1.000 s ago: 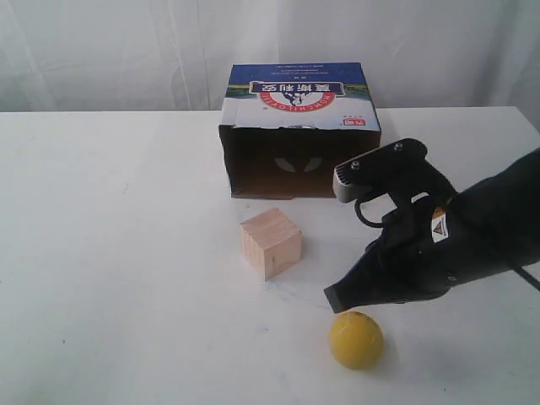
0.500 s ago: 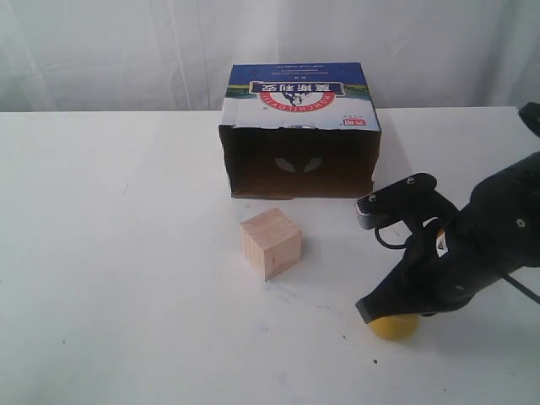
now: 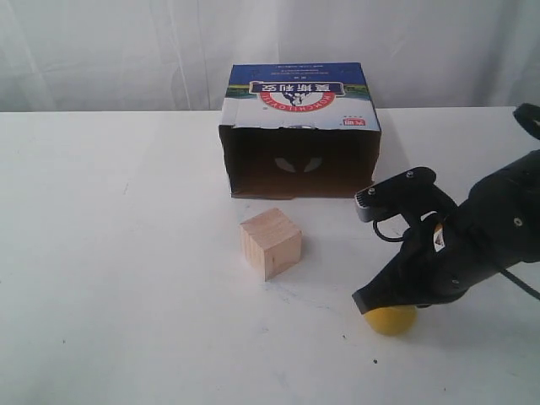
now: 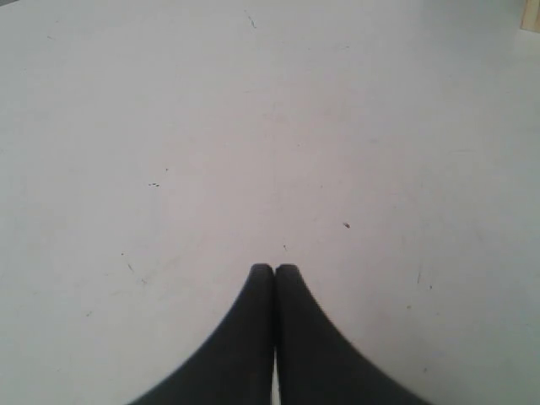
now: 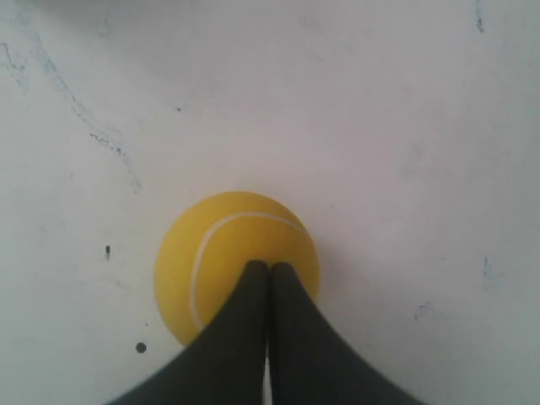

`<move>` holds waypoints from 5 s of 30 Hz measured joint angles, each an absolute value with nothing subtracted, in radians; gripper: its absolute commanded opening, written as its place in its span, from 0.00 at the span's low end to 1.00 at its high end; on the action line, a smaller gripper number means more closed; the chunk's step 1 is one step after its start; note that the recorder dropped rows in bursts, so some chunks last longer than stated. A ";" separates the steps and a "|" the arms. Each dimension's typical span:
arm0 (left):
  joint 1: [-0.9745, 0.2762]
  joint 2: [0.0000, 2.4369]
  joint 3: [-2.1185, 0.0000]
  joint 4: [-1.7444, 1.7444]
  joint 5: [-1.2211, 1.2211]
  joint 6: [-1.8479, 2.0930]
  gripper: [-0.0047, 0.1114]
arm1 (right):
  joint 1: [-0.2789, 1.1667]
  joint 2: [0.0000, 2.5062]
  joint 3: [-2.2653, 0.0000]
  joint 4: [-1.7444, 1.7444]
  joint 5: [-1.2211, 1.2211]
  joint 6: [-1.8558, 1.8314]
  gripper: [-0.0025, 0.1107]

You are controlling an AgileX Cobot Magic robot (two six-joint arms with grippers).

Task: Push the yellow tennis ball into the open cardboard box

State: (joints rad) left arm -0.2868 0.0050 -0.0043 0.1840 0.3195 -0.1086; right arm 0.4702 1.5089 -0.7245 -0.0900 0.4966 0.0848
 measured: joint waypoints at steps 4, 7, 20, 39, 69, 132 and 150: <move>-0.287 0.005 -0.004 0.184 0.320 -0.109 0.04 | 0.470 1.515 -0.738 -0.088 0.454 0.085 0.02; -0.287 0.005 -0.004 0.184 0.320 -0.109 0.04 | 0.470 1.526 -0.770 -0.090 0.464 0.085 0.02; -0.287 0.005 -0.004 0.184 0.320 -0.109 0.04 | 0.470 1.458 -0.827 -0.090 0.548 0.085 0.02; -0.287 0.005 -0.004 0.184 0.320 -0.109 0.04 | 0.513 1.483 -0.816 -0.078 0.643 0.085 0.02; -0.287 0.005 -0.004 0.184 0.320 -0.109 0.04 | 0.516 1.562 -0.962 -0.128 0.583 0.083 0.02; -0.287 0.005 -0.004 0.184 0.320 -0.109 0.04 | 0.459 1.726 -1.119 -0.164 0.680 0.062 0.02; -0.287 0.005 -0.004 0.184 0.320 -0.109 0.04 | 0.459 1.801 -1.165 -0.164 0.592 0.057 0.02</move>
State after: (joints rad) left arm -0.2868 0.0050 -0.0043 0.1840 0.3195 -0.1086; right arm 0.4594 1.8005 -1.1653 -0.1636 0.5915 0.0567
